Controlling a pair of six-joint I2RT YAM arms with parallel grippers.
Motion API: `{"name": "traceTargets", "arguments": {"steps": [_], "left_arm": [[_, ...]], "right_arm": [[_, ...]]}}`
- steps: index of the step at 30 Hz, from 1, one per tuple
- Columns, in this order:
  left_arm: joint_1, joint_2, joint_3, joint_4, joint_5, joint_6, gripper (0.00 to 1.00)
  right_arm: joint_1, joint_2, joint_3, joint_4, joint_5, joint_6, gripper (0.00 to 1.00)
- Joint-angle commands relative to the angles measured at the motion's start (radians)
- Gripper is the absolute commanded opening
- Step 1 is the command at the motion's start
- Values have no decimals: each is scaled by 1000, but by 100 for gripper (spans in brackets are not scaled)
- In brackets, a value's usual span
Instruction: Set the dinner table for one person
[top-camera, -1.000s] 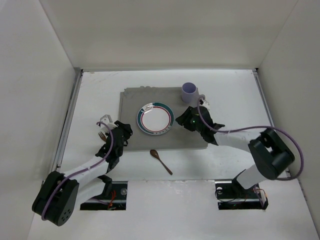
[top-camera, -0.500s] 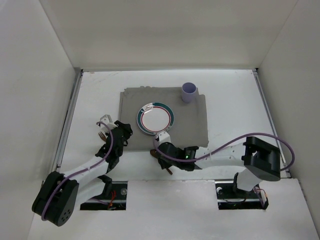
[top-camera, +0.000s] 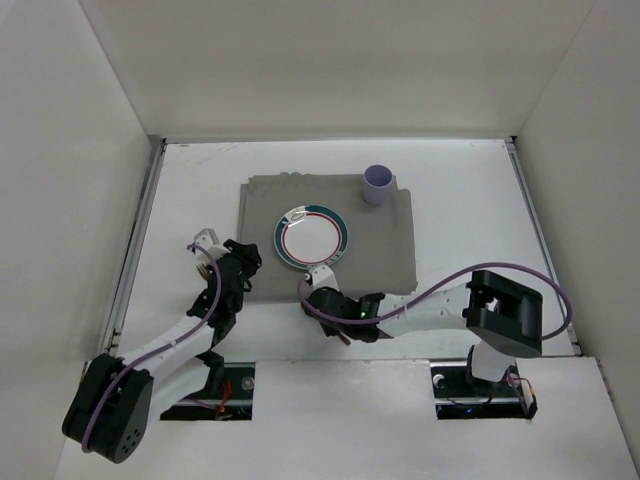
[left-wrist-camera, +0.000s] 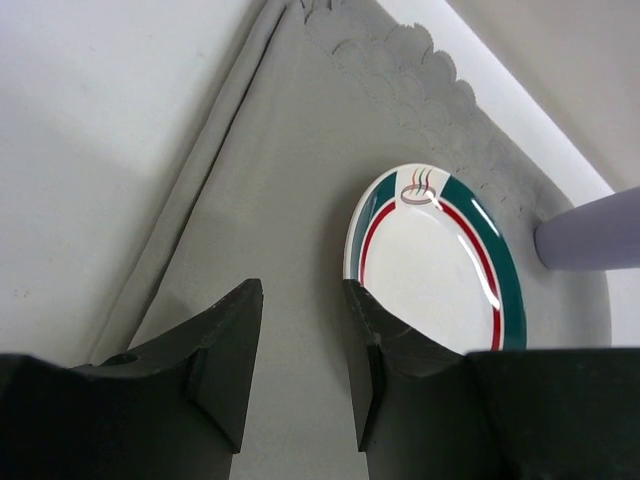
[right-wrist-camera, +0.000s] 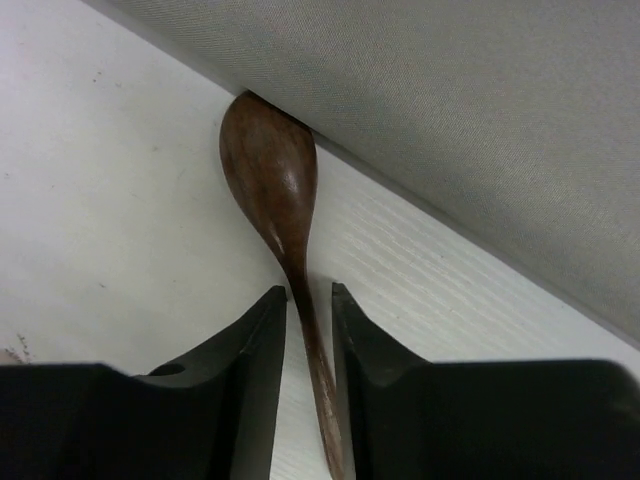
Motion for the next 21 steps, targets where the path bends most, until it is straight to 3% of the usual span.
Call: {"name": "traceTargets", "arguments": {"steps": [1,5,13,17,21], "left_arm": [[23,-55,-15,15,-22,-11,35],[26,-52,-18,15,-25,-19,35],[17,-37,-9,15,-25,-20,35],[12,-28,-7,20,-30,-19,35],[11,-19,-3,20,-24,-19,35]], "right_arm": [[3,22,31,24,2,-2,27],[3,-3,17,24,-1,15,8],[-15,-340,19,-3,-96,47,7],[-188,-435,17,-3,-148,35,8],[-434,-367,36,-3,-164,1,8]]}}
